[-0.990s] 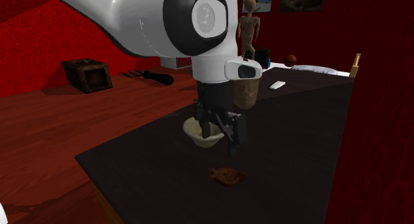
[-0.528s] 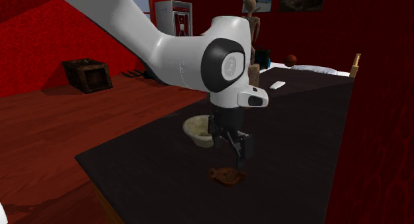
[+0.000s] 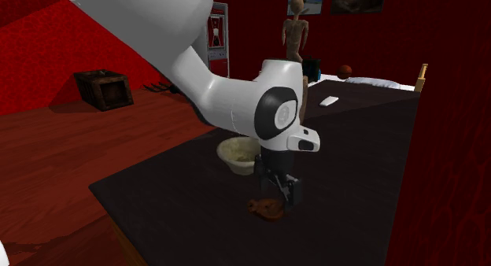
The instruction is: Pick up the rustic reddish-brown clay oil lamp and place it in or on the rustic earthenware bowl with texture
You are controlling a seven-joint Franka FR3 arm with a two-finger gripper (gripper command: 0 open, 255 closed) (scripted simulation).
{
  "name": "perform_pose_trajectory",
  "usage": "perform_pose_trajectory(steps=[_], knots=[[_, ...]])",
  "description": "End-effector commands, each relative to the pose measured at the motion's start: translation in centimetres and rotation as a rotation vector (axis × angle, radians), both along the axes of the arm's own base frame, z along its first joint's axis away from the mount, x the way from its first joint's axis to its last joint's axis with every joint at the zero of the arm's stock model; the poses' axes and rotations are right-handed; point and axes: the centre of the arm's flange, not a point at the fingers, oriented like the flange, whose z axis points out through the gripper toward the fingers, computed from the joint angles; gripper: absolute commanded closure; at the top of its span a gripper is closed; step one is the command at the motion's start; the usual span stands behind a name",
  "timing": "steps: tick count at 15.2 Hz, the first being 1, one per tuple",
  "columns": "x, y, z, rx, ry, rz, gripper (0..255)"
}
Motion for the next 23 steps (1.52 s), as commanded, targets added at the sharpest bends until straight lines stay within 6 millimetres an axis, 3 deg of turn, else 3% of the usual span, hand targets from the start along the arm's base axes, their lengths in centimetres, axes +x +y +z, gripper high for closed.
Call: perform_pose_trajectory(steps=[1,3,10,11,20,23], knots=[[0.0,0.0,-1.1,0.0,0.0,0.0,0],[-0.1,0.0,-1.9,0.0,0.0,0.0,0],[0.0,0.0,-1.9,0.0,0.0,0.0,0],[0.0,0.0,-1.9,0.0,0.0,0.0,255],[0.0,0.0,-1.9,0.0,0.0,0.0,255],[-0.1,0.0,-0.3,0.0,0.0,0.0,255]])
